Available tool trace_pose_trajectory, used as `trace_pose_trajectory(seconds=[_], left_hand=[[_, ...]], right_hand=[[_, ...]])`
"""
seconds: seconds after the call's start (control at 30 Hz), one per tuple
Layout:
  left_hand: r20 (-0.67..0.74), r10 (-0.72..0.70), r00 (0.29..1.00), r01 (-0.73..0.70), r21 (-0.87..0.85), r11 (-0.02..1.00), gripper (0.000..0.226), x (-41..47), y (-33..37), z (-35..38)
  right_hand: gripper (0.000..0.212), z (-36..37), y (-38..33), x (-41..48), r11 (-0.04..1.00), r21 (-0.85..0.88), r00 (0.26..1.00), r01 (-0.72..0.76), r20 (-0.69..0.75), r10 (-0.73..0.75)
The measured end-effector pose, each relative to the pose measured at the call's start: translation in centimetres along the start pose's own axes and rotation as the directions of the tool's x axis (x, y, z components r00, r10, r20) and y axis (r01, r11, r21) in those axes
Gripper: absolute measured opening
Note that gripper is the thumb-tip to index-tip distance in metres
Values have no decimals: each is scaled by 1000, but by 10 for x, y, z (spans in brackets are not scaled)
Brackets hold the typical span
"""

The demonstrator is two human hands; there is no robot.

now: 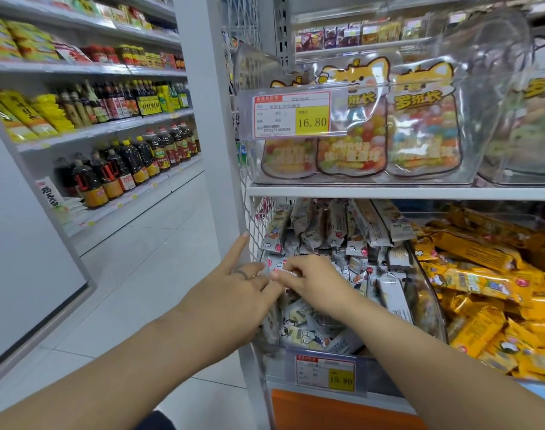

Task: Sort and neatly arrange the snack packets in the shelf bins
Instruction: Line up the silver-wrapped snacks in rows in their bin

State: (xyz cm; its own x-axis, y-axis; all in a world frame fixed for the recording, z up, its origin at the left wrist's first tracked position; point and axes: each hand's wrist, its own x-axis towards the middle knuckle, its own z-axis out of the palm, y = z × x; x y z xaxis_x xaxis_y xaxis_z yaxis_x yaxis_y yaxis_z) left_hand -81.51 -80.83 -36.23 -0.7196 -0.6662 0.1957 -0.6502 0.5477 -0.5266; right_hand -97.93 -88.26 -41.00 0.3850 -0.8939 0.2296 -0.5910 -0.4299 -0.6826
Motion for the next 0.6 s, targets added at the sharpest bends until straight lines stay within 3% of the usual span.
trace_pose_trajectory(seconds=[0.1, 0.2, 0.33, 0.5, 0.6], left_hand=[[-16, -45, 999, 45, 12, 999, 66, -1, 2, 9], [-15, -62, 998, 62, -2, 998, 72, -7, 7, 23], [9, -105, 994, 106, -18, 994, 58, -20, 18, 41], [-17, -160, 987, 159, -40, 986, 67, -17, 26, 46], [-64, -164, 984, 161, -51, 986, 67, -15, 27, 50]], right_hand=[[29, 7, 2, -2, 999, -31, 999, -11, 40, 12], [35, 10, 3, -6, 996, 60, 993, -65, 107, 58], [42, 6, 5, -6, 980, 149, 976, -132, 191, 103], [31, 1, 4, -10, 944, 238, 931, -230, 335, 142], [32, -15, 0, -12, 994, 23, 958, -107, 269, 97]])
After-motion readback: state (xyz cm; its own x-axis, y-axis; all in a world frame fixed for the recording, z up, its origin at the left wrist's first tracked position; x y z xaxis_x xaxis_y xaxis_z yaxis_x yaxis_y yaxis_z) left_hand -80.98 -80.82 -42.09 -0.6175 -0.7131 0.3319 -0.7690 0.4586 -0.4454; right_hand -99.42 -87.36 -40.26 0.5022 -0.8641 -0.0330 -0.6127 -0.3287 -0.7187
